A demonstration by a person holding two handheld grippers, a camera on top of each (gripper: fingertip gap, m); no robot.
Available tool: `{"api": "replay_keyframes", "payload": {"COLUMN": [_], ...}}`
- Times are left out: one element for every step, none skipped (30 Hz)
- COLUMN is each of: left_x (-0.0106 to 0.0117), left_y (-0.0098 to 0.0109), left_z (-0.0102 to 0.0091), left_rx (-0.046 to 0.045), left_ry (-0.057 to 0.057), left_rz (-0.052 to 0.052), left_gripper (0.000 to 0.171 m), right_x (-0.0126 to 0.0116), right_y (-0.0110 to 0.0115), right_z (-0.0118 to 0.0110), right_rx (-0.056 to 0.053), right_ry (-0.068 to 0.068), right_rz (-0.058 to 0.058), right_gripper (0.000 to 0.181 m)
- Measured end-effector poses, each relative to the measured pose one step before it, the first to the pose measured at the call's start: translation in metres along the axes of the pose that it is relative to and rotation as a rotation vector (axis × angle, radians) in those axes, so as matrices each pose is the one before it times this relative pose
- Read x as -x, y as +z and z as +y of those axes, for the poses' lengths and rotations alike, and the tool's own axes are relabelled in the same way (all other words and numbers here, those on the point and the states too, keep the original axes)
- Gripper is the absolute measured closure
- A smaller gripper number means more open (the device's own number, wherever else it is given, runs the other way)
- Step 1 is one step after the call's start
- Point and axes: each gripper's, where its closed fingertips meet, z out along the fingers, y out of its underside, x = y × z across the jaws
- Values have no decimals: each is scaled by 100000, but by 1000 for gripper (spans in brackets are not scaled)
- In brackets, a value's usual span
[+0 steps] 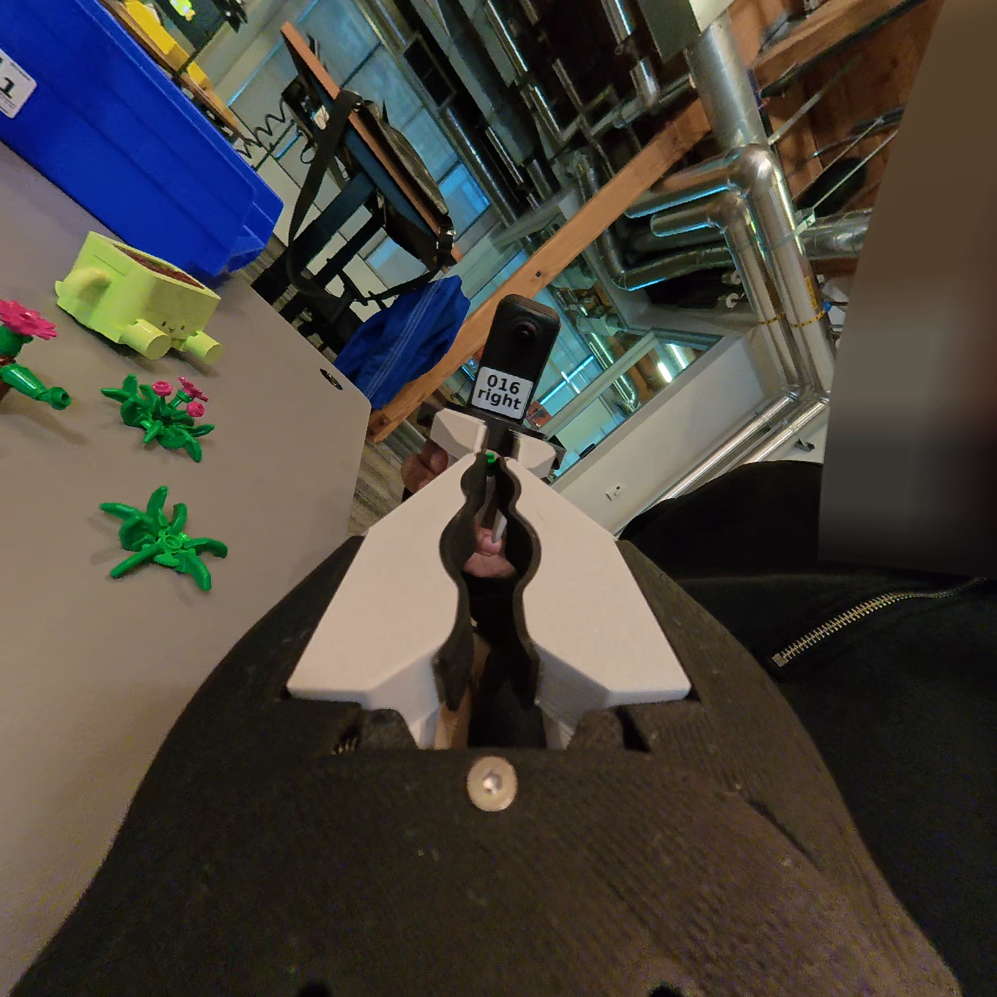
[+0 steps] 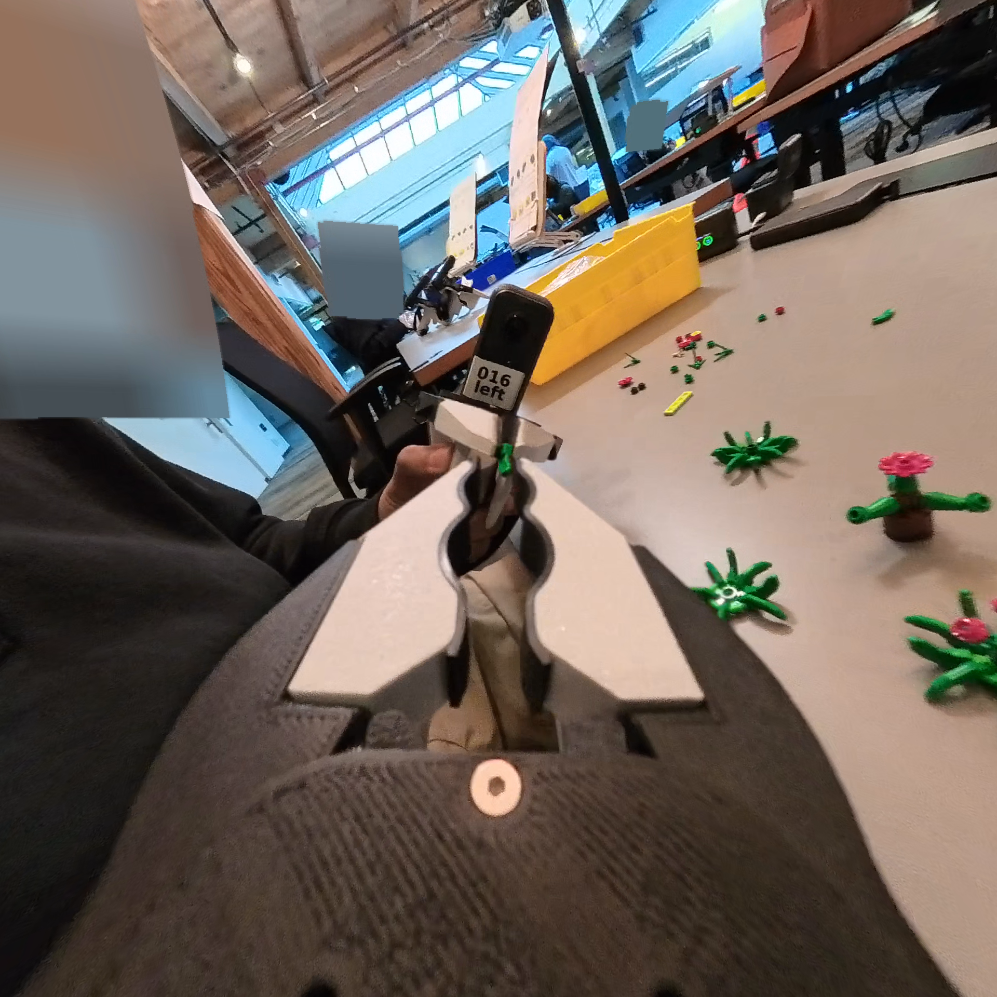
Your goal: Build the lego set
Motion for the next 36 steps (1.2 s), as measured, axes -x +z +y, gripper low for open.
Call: {"api": "replay_keyframes", "payload": {"left_x": [-81,-27,-11,2,-23,-68,-19,-16,19,117,91,104,119,151,227,378,614,782,977,1035,947,1129,1113,891,715,437,141,-169,-429,-410,-210,-80,-52,-14,23,-28], "left_y": [75,67,38,41,44,52,53,69,80,71,30,22,49,36,18,-11,-54,-89,-112,-73,-25,23,100,194,295,357,389,354,309,241,195,157,133,130,128,146], "left_z": [65,108,57,81,70,41,44,67,123,116,7,-28,-13,-5,24,94,185,185,216,252,275,349,427,496,510,367,240,136,46,51,42,61,61,77,85,108], "left_rx": [223,610,284,425,420,293,181,302,615,441,19,74,297,233,406,899,1389,1478,1844,2413,2868,3717,4480,5056,4877,3620,2265,1239,616,525,497,633,832,928,1095,1208], "left_ry": [-143,-45,650,832,638,461,465,133,-37,-98,9,423,718,1011,1104,906,1064,1699,1839,2365,3554,4270,5074,5357,4811,4047,2760,1601,930,593,710,1245,1621,1546,1217,1029], "left_rz": [719,302,-38,-231,14,305,114,244,204,-396,-501,-819,-1171,-1509,-1958,-2738,-4238,-5414,-6944,-7671,-7546,-9174,-9194,-7730,-6536,-4614,-2598,-372,1431,1489,371,-448,-649,-708,-796,-374], "left_gripper": [171,171,171,171,171,171,171,171,171,171,171,171,171,171,171,171,171,170,168,167,167,166,166,166,165,165,163,160,156,154,151,149,148,146,145,143], "right_x": [-74,-40,58,47,79,96,76,47,22,-60,-117,-139,-123,-151,-208,-319,-472,-609,-777,-1014,-1151,-1137,-929,-644,-422,-347,-324,-275,-128,66,65,76,71,55,51,-31], "right_y": [-10,-29,-32,-40,-32,-18,8,32,56,48,-42,-102,-55,-50,-75,-115,-193,-230,-208,-151,-52,91,218,310,386,458,489,459,401,319,216,135,86,42,18,32], "right_z": [99,86,83,70,72,71,101,169,269,240,83,-76,-9,-6,-36,-30,-75,-23,157,410,690,929,904,616,488,531,509,495,436,335,227,98,-27,-74,-72,-71], "right_rx": [555,520,620,457,422,351,584,964,1601,1531,706,-16,570,574,285,378,303,958,2610,4722,6797,8737,8752,6851,6047,6421,6295,6061,5769,4981,4040,3019,2033,1487,1276,1274], "right_ry": [317,-23,309,548,275,277,430,164,-282,-819,-1661,-1823,-952,-538,-410,-244,-411,-121,-377,-2161,-3979,-4542,-4874,-5130,-4698,-4348,-4699,-4745,-4616,-4283,-3480,-2987,-2162,-1366,-967,-617], "right_rz": [204,4,-758,-709,-843,-859,-826,-586,-355,474,1151,1385,1055,864,959,1369,2113,2612,3460,5146,6344,6359,5287,3894,2484,1736,1571,1370,624,-443,-452,-600,-820,-1053,-1275,-938], "right_gripper": [177,179,180,180,181,181,181,181,181,181,181,181,181,181,181,181,181,181,180,180,181,181,180,180,181,181,180,181,181,180,181,180,181,180,180,180]}}
